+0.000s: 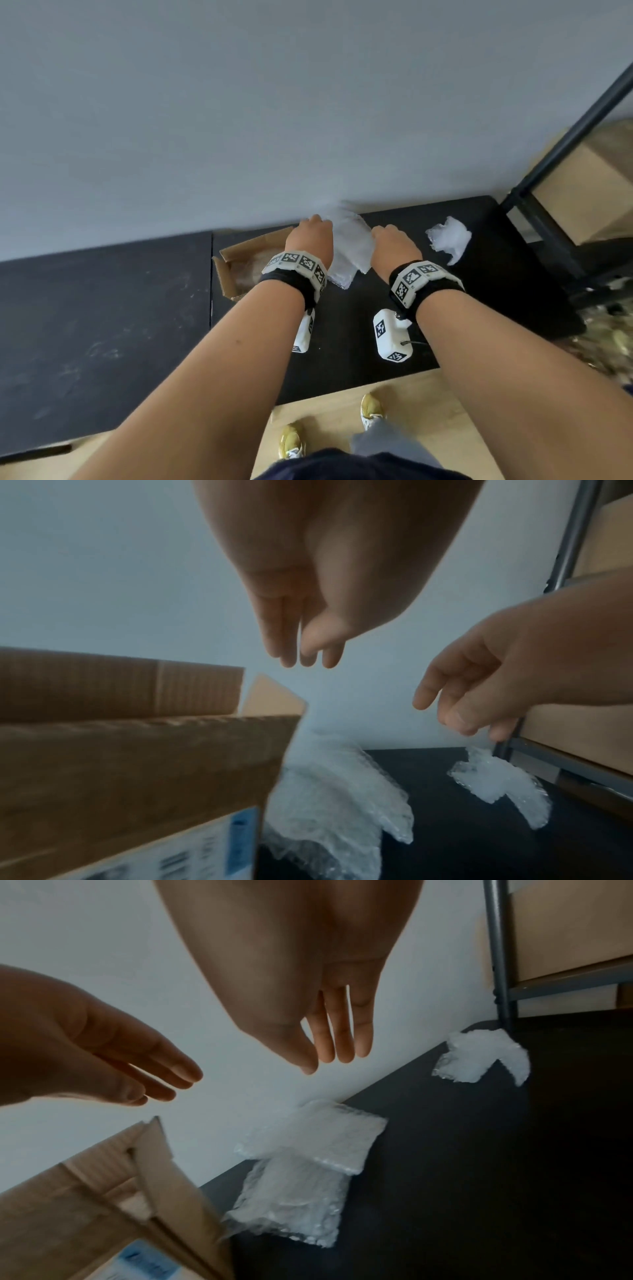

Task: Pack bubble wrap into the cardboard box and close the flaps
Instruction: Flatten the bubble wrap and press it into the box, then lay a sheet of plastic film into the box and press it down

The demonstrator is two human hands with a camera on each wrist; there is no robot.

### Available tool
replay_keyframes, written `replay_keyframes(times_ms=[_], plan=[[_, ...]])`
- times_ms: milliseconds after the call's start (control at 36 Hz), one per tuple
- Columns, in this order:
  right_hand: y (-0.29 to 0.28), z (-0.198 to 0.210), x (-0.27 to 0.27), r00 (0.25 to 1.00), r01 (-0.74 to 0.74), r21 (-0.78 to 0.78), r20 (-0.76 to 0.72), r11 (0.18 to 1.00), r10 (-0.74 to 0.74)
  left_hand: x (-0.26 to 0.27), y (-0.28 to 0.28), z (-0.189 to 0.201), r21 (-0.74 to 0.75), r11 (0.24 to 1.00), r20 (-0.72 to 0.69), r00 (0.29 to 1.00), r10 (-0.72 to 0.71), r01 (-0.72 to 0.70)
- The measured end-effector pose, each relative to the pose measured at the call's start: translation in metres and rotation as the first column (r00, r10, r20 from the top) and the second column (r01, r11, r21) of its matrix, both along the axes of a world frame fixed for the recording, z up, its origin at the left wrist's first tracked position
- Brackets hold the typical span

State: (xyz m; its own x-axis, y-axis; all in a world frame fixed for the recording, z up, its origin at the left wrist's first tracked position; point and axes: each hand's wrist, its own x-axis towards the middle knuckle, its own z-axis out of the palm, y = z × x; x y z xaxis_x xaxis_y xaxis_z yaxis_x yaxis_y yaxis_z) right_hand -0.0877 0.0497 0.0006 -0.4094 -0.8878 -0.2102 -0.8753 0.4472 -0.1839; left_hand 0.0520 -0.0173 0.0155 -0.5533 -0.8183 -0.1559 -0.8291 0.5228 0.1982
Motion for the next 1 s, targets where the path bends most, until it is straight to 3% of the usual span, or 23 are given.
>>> replay_keyframes(times_ms=[333, 444, 583, 667, 778, 889, 1000], plan=[[-0.019, -0.044, -0.094, 0.989, -0.106, 0.144, 0.12, 0.984, 0.089, -0.083, 0.003, -0.052, 0.151, 0.977, 0.162, 0.979, 0.123, -0.148], [-0.036, -0.062, -0.11, 0.977, -0.16, 0.152, 0.168, 0.975, 0.134, -0.096, 0.001, -0.077, 0.18, 0.932, 0.159, 0.945, 0.287, -0.314], [-0.058, -0.079, -0.114, 0.957, -0.221, 0.161, 0.225, 0.962, 0.182, -0.103, -0.007, -0.095, 0.147, 0.808, 0.151, 0.82, 0.552, -0.571], [-0.07, -0.085, -0.111, 0.945, -0.258, 0.163, 0.246, 0.952, 0.214, -0.104, -0.012, -0.098, 0.207, 0.734, 0.098, 0.76, 0.643, -0.647], [-0.083, -0.095, -0.11, 0.926, -0.323, 0.193, 0.265, 0.926, 0.268, -0.105, -0.017, -0.097, 0.237, 0.711, 0.043, 0.738, 0.673, -0.662], [-0.09, -0.101, -0.112, 0.917, -0.357, 0.212, 0.265, 0.91, 0.298, -0.107, -0.022, -0.096, 0.297, 0.651, -0.033, 0.673, 0.739, -0.699], [-0.092, -0.1, -0.116, 0.918, -0.339, 0.217, 0.289, 0.915, 0.271, -0.112, -0.028, -0.091, 0.361, 0.599, -0.246, 0.547, 0.8, -0.715]])
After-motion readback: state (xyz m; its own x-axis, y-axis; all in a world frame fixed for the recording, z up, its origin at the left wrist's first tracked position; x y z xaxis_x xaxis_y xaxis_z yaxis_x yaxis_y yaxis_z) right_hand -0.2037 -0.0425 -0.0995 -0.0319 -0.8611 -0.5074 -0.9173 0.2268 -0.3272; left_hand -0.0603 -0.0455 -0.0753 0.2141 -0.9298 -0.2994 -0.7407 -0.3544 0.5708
